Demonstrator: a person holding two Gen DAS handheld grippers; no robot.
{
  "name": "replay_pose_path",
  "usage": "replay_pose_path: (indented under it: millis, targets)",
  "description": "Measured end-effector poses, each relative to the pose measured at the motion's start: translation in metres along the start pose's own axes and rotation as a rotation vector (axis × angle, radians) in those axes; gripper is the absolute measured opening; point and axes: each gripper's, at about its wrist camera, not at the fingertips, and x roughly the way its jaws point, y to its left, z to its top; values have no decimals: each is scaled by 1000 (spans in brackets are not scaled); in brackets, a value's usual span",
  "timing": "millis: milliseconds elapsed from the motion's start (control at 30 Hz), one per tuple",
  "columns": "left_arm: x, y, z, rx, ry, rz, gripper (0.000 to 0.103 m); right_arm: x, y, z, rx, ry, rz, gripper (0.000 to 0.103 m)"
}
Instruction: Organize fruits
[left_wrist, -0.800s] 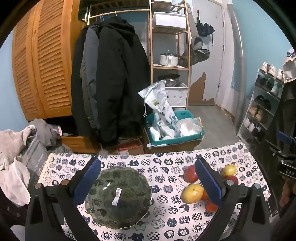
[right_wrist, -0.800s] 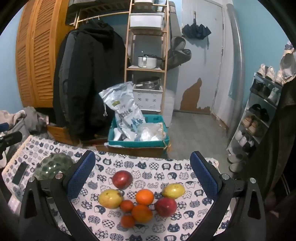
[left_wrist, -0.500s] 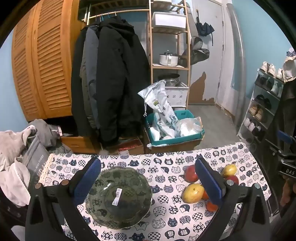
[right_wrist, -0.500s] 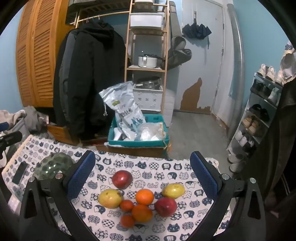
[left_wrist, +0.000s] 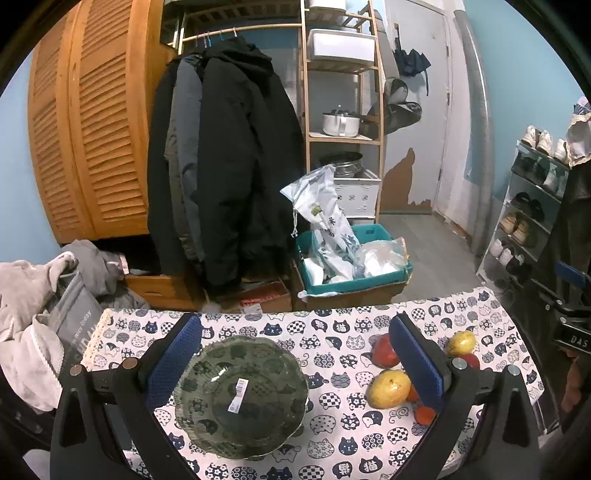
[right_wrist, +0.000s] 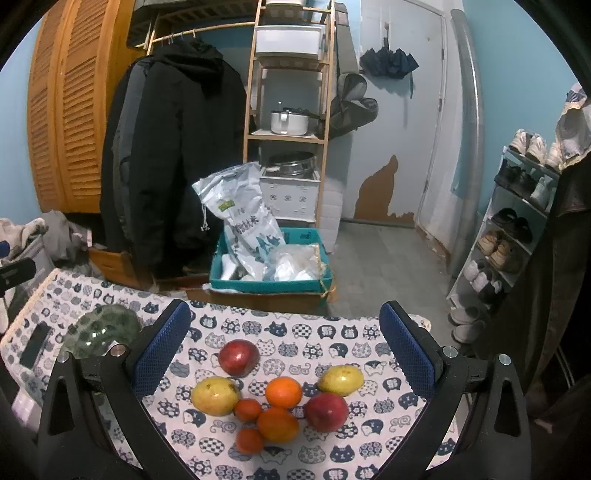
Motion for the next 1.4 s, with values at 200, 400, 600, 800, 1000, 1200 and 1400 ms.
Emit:
replay_pose_path:
  millis: [200,400,600,800,1000,1200,1400]
  targets:
    - [-2,-2,0,0,-2,1,102,0,-2,1,10,1,17,100]
    - [-2,-1,0,-1,-3,-2,102,2,-2,-1,10,7,13,100]
    - [-3,-3,0,1,-7,-3,102,2,-2,-1,10,7,14,100]
    - [-4,-2,0,0,-8,-5,102,2,-1,-1,9,7,13,100]
    - [-4,-2,1,2,-8,-6,102,3,1,-1,3,4,14,100]
    - [-5,-2,1,4,-10,-5,102,2,2,-1,1,9,6,100]
    - [-6,-3,1,7,-13,-4,102,1,0,0,0,8,-2,100]
